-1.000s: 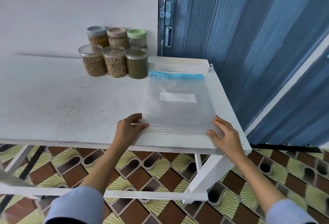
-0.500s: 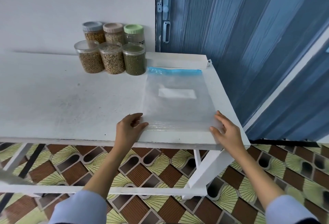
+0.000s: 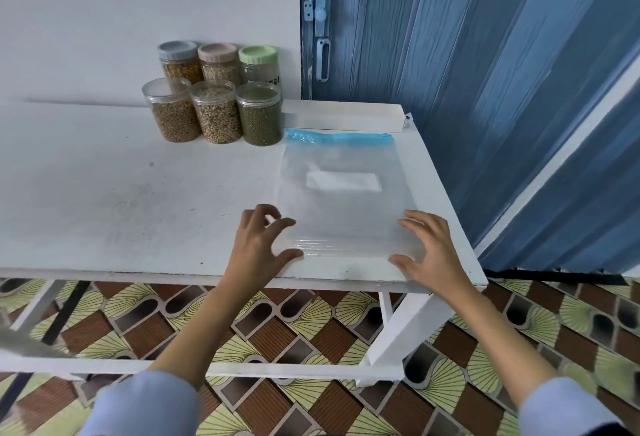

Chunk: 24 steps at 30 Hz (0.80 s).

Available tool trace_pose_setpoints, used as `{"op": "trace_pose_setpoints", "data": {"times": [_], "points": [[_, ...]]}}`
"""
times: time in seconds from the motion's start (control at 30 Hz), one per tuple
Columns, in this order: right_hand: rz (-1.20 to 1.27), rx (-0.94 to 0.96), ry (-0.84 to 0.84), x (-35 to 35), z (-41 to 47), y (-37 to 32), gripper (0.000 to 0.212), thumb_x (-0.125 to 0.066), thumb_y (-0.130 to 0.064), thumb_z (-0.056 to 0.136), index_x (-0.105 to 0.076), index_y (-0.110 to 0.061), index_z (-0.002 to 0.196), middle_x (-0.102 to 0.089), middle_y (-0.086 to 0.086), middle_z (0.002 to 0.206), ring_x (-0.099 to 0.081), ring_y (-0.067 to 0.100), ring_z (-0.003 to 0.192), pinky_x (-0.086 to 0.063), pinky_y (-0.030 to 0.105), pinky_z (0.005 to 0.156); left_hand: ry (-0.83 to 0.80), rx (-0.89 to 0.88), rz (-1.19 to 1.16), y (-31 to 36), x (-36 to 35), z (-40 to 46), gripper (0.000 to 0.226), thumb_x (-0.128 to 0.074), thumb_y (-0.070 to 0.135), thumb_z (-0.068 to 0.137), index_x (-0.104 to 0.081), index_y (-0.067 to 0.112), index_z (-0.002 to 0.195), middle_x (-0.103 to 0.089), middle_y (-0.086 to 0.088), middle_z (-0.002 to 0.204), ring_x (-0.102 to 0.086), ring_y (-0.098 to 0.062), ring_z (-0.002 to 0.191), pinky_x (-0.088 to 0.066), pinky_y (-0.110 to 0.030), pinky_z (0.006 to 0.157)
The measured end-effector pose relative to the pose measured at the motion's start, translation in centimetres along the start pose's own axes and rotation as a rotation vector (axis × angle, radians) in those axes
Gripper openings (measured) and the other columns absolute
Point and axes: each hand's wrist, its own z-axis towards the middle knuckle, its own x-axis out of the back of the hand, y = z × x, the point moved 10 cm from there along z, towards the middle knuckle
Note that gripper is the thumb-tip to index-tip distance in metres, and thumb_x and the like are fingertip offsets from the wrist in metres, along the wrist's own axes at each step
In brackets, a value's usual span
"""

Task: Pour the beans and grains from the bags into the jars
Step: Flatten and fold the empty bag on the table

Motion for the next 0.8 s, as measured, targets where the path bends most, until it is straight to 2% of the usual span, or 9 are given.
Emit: {"op": "trace_pose_setpoints", "data": {"times": [0.1, 0.17, 0.33, 0.5, 0.6, 0.7, 0.8], "points": [[-0.043, 0.1, -0.073, -1.3, 1.5, -2.0, 0.044, -0.085, -0.018, 0.063, -0.067, -0.003, 0.101, -0.058, 0.011, 0.11, -0.041, 0.016, 0.107, -0.042, 0.039, 0.091, -0.105, -0.162, 0.081, 2.7, -1.2, 1.5, 0.052, -0.087, 0.03, 0.06, -0.069, 0.011, 0.106, -0.06, -0.009, 0.1, -0.054, -0.027, 0.086, -0.051, -0.037, 0.069], [-0.063, 0.15, -0.142, -2.4, 2.1, -3.2, 0.037, -0.084, -0.017, 0.064, -0.068, -0.004, 0.095, -0.059, 0.008, 0.101, -0.044, 0.016, 0.099, -0.039, 0.035, 0.085, -0.164, -0.236, 0.089, 4.0, -2.2, 1.9, 0.05, -0.088, 0.028, 0.059, -0.071, 0.01, 0.102, -0.062, -0.008, 0.095, -0.057, -0.026, 0.082, -0.05, -0.034, 0.067], [-0.121, 0.177, -0.226, -3.9, 1.9, -3.8, 0.026, -0.08, -0.015, 0.071, -0.069, -0.004, 0.092, -0.063, 0.005, 0.096, -0.057, 0.025, 0.093, -0.031, 0.031, 0.082, -0.271, -0.276, 0.058, 4.8, -3.6, 1.5, 0.034, -0.088, 0.019, 0.061, -0.073, 0.01, 0.09, -0.065, -0.005, 0.085, -0.064, -0.023, 0.076, -0.054, -0.031, 0.051], [-0.143, 0.159, -0.301, -4.7, 1.9, -3.6, 0.018, -0.073, -0.017, 0.08, -0.07, -0.004, 0.092, -0.063, 0.003, 0.095, -0.057, 0.023, 0.094, -0.03, 0.028, 0.077, -0.277, -0.303, 0.074, 4.7, -3.8, 1.2, 0.027, -0.09, 0.016, 0.057, -0.075, 0.015, 0.078, -0.064, 0.001, 0.075, -0.064, -0.017, 0.067, -0.042, -0.02, 0.043], [-0.147, 0.173, -0.294, -4.7, 2.0, -3.8, 0.011, -0.073, -0.013, 0.08, -0.071, -0.004, 0.086, -0.063, 0.004, 0.089, -0.058, 0.024, 0.086, -0.034, 0.026, 0.071, -0.297, -0.33, 0.084, 5.0, -4.1, 1.1, 0.024, -0.091, 0.015, 0.055, -0.076, 0.016, 0.074, -0.061, 0.002, 0.066, -0.061, -0.017, 0.062, -0.041, -0.019, 0.041], [-0.197, 0.25, -0.254, -4.6, 1.7, -4.9, 0.008, -0.077, -0.008, 0.074, -0.069, -0.004, 0.074, -0.061, 0.004, 0.077, -0.06, 0.024, 0.073, -0.038, 0.024, 0.056, -0.285, -0.37, 0.119, 5.3, -4.2, 1.1, 0.017, -0.088, 0.014, 0.059, -0.075, 0.016, 0.069, -0.059, 0.004, 0.062, -0.059, -0.015, 0.06, -0.039, -0.02, 0.038], [-0.24, 0.308, -0.189, -4.6, 1.5, -5.7, 0.008, -0.072, -0.003, 0.072, -0.066, -0.004, 0.067, -0.059, 0.004, 0.07, -0.059, 0.022, 0.062, -0.039, 0.022, 0.047, -0.249, -0.376, 0.128, 5.3, -4.1, 1.0, 0.005, -0.073, 0.018, 0.072, -0.073, 0.014, 0.069, -0.058, 0.002, 0.063, -0.059, -0.017, 0.061, -0.039, -0.02, 0.038]]}}
